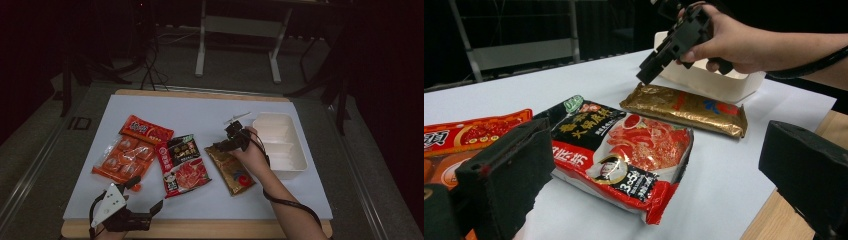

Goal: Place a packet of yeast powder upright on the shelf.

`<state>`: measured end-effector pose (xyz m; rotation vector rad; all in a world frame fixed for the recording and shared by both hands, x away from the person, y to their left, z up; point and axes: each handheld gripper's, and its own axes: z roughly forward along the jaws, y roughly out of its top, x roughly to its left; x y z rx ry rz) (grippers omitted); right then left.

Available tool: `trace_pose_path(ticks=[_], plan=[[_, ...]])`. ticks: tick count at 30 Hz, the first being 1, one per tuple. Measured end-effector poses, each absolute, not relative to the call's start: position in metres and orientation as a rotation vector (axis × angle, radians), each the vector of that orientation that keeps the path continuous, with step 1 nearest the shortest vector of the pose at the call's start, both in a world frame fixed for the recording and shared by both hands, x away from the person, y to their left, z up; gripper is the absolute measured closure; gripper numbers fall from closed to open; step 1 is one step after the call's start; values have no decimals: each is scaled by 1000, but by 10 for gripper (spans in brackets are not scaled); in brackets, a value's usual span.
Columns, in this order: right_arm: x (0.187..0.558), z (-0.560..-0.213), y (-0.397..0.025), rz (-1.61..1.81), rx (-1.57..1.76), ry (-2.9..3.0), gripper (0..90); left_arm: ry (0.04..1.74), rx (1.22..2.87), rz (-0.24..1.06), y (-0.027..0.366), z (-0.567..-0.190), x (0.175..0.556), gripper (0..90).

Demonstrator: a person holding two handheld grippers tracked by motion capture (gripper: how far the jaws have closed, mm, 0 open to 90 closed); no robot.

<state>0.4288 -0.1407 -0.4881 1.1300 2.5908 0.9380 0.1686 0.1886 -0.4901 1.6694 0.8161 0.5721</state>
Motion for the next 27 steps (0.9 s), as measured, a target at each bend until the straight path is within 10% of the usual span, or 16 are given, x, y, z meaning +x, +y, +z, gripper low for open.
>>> trace_pose_path(ticks=[15, 21, 27], plan=[[438, -515, -141, 807, 1204, 2619, 253, 819, 1677, 567, 188, -491, 170, 19], [436, -520, -137, 783, 1171, 2655, 373, 819, 1686, 567, 187, -492, 170, 19], [432, -518, -132, 773, 1106, 2678, 700, 817, 1691, 570, 187, -492, 169, 18]])
